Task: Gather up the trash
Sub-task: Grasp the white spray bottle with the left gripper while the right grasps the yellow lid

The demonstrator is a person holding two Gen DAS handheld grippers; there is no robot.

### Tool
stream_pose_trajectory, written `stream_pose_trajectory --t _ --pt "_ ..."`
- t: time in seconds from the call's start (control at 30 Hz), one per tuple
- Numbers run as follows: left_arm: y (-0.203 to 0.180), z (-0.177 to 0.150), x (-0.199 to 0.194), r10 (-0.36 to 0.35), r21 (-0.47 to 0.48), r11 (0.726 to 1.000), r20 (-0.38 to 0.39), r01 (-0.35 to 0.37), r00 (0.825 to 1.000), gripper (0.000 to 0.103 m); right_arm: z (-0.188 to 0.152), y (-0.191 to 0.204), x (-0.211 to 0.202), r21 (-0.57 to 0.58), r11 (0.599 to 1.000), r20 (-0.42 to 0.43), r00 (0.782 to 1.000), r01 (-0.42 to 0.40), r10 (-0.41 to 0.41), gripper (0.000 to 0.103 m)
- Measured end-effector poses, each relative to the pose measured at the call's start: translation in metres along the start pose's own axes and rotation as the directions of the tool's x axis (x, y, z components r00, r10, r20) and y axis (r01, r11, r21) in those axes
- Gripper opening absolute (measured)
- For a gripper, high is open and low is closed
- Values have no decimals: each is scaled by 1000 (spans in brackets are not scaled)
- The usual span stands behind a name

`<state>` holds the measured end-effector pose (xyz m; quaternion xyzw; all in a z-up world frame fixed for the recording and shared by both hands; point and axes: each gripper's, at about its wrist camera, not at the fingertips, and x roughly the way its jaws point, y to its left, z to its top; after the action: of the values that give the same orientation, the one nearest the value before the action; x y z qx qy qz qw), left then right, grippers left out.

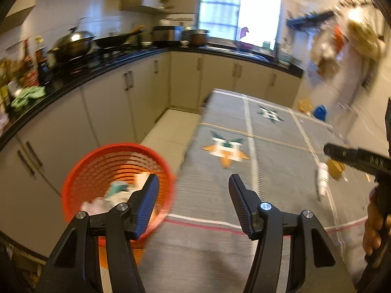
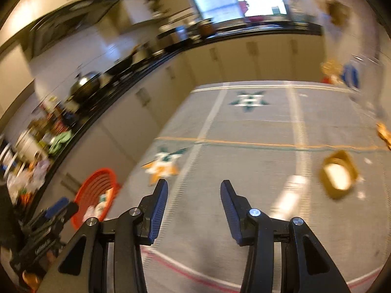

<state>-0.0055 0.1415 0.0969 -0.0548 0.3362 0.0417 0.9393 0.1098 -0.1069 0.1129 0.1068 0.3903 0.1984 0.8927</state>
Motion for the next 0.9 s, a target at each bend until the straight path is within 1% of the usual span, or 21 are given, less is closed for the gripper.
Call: stream_pose_trajectory --t 0.07,0.13,0.2,0.27,0.37,0.4,0.5,0.6,0.67,0.73,0.83,0.87,0.9 --pt "-24 1 6 -20 39 999 -19 21 1000 58 3 -24 -9 34 998 21 998 56 -57 50" --pt "-47 4 12 -36 76 996 -35 39 999 58 9 -49 -15 58 990 37 991 128 -131 49" --pt "-66 6 17 -49 104 993 -46 54 998 58 15 -78 -19 92 969 44 971 229 -234 50" --pt "-89 9 24 -71 136 988 -61 79 996 60 21 -101 -20 107 947 43 950 304 -310 50" --pt "-116 11 34 -85 174 980 -79 97 993 60 25 -135 -12 135 919 3 927 371 -374 50" --pt "-127 11 38 -89 192 976 -87 105 992 61 25 -144 -9 147 916 -14 927 374 -376 50" --pt "-147 11 49 -102 221 967 -109 124 989 61 22 -158 -1 156 909 -43 922 386 -384 50" --pt "-164 9 62 -119 245 958 -139 150 983 62 18 -165 6 155 923 -73 936 353 -345 50" --pt "-173 8 71 -125 260 952 -158 163 980 64 17 -165 7 150 921 -76 933 358 -351 50" --pt "-181 7 80 -126 273 947 -177 172 976 65 16 -170 9 168 927 -89 941 337 -326 50" --pt "-193 6 92 -138 287 938 -198 192 970 65 14 -177 18 163 921 -107 934 354 -340 50" --pt "-198 6 95 -139 291 937 -202 195 970 65 13 -178 20 162 919 -112 932 359 -344 48" --pt "-205 6 100 -146 297 933 -209 205 967 65 13 -180 22 163 919 -119 932 360 -344 43"
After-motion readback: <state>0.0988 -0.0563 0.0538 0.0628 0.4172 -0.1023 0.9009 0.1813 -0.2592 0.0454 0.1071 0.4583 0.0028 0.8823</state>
